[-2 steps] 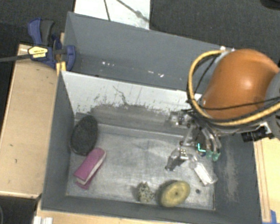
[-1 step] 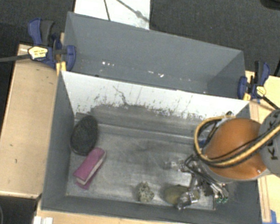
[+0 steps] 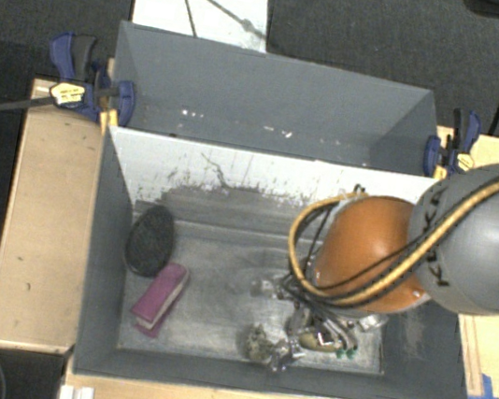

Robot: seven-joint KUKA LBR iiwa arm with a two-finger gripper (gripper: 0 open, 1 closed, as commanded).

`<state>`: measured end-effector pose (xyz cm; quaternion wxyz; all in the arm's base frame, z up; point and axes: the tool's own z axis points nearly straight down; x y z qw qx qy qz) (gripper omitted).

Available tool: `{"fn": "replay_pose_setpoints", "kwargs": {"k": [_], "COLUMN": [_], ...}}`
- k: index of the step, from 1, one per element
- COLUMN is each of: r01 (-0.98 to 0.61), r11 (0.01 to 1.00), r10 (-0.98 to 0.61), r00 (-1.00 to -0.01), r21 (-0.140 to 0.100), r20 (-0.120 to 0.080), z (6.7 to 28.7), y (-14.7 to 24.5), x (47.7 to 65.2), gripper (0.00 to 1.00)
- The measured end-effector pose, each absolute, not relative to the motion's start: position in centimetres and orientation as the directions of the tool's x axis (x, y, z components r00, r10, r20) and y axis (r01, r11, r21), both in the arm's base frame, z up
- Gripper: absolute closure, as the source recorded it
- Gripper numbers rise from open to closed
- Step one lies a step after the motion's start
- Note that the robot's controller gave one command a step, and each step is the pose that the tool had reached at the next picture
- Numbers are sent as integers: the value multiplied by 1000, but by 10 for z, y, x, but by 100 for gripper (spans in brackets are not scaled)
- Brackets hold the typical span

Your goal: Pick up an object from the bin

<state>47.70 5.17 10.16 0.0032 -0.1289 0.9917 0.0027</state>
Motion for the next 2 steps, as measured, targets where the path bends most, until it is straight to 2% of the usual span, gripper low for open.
{"fn": "replay_pose_setpoints", "kwargs": {"k": [1, 2], "r01": [-406, -320], "r11": [914, 948], "r10": [-406, -320], "r00": [-914, -948], "r21": [-4, 0], "r20": [-5, -1], "z": [100, 70], "y": [-32, -51], "x": [484, 494], "gripper": [0, 0]}}
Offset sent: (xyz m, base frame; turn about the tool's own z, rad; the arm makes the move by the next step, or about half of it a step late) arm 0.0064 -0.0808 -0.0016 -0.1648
